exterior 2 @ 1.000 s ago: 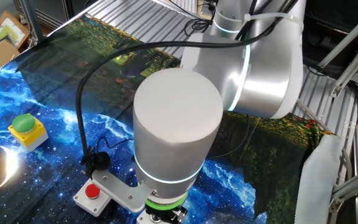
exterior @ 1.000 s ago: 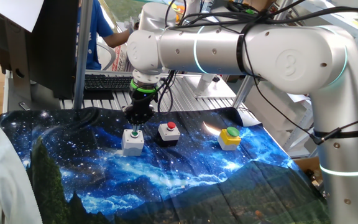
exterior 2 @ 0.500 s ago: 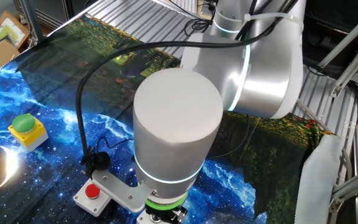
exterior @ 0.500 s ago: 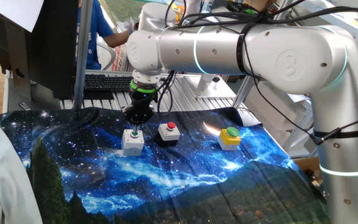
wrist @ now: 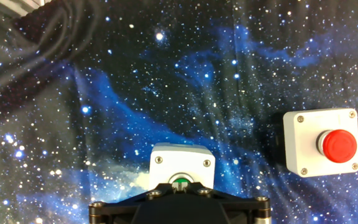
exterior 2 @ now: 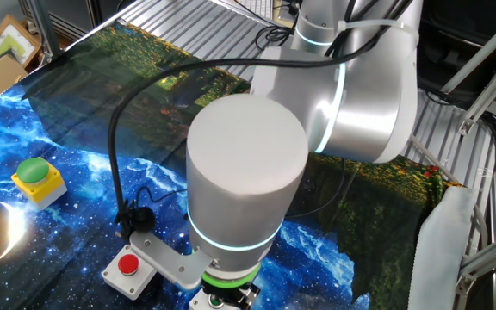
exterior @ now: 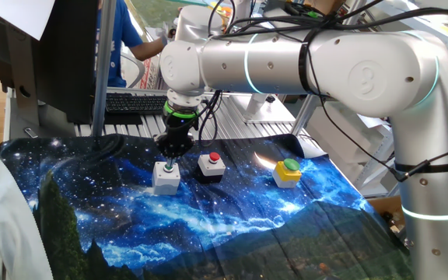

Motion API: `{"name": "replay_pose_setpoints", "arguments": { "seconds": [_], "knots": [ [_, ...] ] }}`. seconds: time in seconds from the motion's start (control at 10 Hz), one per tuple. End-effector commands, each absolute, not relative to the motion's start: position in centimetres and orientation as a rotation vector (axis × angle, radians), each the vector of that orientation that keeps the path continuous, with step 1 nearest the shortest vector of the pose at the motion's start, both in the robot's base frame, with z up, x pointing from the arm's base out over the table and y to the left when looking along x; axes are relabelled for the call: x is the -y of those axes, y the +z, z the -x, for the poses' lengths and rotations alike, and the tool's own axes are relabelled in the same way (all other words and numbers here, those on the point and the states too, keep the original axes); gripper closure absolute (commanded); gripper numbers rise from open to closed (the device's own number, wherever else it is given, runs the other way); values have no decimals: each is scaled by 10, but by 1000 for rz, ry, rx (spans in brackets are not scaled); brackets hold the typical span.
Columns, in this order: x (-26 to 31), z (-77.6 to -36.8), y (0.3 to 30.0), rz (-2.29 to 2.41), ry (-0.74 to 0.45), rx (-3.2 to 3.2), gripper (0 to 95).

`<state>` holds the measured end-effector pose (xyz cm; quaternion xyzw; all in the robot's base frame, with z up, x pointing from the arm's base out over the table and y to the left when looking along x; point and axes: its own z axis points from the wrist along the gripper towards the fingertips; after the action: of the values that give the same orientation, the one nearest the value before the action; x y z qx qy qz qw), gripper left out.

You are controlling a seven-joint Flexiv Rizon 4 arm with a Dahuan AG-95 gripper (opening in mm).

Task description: Press three buttons from left to right in sequence

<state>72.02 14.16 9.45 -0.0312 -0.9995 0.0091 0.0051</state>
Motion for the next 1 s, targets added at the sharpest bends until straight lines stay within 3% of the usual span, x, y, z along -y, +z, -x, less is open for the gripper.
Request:
{"name": "replay_pose_setpoints", "arguments": {
  "seconds": [0.1, 1.0],
  "knots": [
    [-142, -723, 96, 93, 29, 3122, 950],
    [-141, -723, 96, 113, 32, 3067, 950]
  ]
}}
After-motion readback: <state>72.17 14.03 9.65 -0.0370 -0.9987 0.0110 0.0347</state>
